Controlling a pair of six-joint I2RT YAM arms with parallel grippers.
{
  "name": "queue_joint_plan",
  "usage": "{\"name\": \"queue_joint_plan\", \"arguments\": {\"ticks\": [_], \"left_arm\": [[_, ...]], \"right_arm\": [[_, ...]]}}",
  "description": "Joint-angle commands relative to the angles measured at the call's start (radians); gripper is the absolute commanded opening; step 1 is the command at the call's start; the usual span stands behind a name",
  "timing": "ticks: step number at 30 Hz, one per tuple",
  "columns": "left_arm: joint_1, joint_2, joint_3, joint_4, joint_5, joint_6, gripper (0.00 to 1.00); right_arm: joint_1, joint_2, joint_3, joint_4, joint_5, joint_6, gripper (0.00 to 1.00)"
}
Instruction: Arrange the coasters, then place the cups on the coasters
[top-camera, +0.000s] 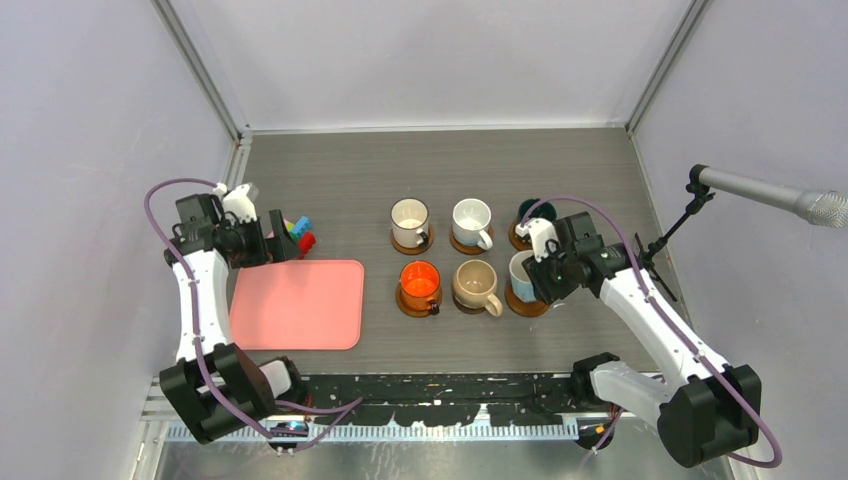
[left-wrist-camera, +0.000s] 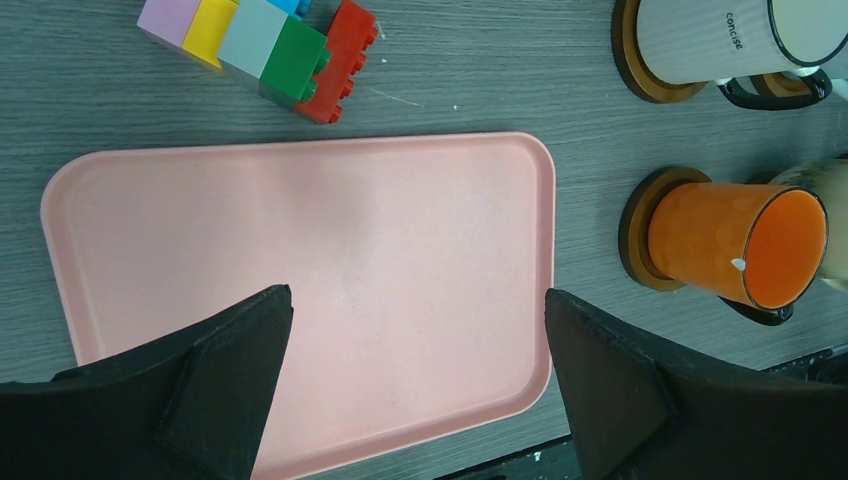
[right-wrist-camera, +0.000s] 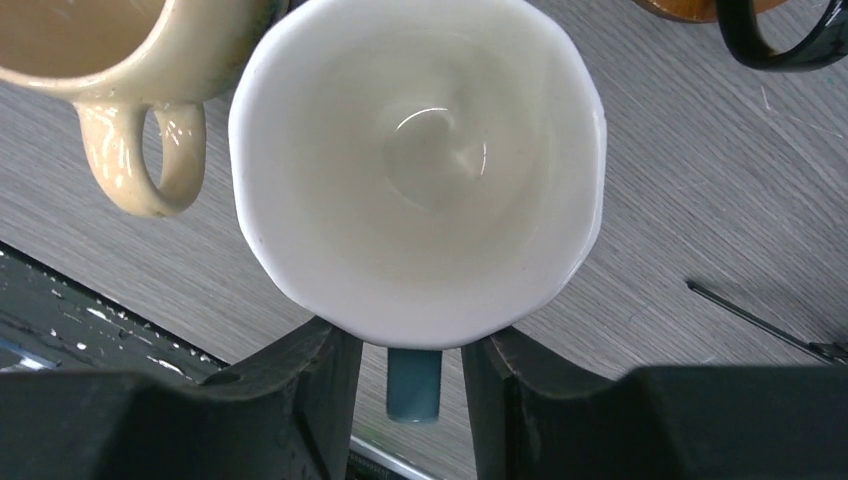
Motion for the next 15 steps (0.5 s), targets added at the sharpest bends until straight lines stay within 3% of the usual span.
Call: {"name": "queue_joint_plan", "arguments": {"ticks": [1, 15], "left_arm": [[-0.004, 0.003, 0.032, 0.019, -0.004, 0.004, 1.00], [-0.004, 0.007, 0.035, 0.019, -0.009, 0.001, 1.00]], "right_arm": [[-0.003, -0.002, 0.055, -0.042, -0.023, -0.038, 0.47], [-0.004, 0.019, 0.069, -0.158, 0.016, -0.090, 0.48]]}}
